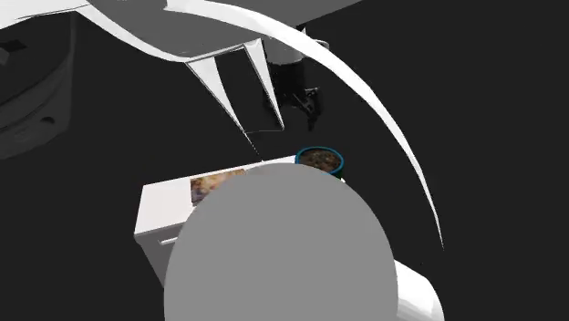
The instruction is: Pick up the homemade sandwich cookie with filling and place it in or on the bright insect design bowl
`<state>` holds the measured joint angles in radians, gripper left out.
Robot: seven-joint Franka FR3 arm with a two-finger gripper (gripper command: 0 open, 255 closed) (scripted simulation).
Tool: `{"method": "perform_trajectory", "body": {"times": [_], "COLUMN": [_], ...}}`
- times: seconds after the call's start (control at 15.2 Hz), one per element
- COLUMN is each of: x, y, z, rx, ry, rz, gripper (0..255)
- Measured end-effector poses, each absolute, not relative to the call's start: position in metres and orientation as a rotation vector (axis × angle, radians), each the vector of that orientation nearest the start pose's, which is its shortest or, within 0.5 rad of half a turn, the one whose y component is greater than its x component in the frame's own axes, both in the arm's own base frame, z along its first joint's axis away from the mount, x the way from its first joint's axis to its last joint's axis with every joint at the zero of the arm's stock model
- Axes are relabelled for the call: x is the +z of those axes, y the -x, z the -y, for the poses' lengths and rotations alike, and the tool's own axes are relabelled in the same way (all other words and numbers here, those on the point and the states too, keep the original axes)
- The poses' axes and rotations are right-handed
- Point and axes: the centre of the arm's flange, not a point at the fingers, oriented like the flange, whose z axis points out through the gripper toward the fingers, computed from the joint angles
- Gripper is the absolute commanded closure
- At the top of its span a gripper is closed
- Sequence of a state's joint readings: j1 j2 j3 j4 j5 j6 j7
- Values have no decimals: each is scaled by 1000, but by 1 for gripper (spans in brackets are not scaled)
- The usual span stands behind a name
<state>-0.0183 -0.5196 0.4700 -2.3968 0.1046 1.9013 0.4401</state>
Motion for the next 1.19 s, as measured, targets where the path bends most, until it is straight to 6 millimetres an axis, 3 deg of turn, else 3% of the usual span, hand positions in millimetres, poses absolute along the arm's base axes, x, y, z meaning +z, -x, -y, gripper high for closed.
{"method": "perform_trajectory", "body": {"times": [0.59, 0.92, 1.19], "x": [400, 343, 304], "y": [-394, -414, -433], "z": [-292, -344, -373], "rx": [14, 55, 88], "ry": [3360, 3404, 3437], "rz": [-328, -439, -539], "gripper": [0, 0, 0]}}
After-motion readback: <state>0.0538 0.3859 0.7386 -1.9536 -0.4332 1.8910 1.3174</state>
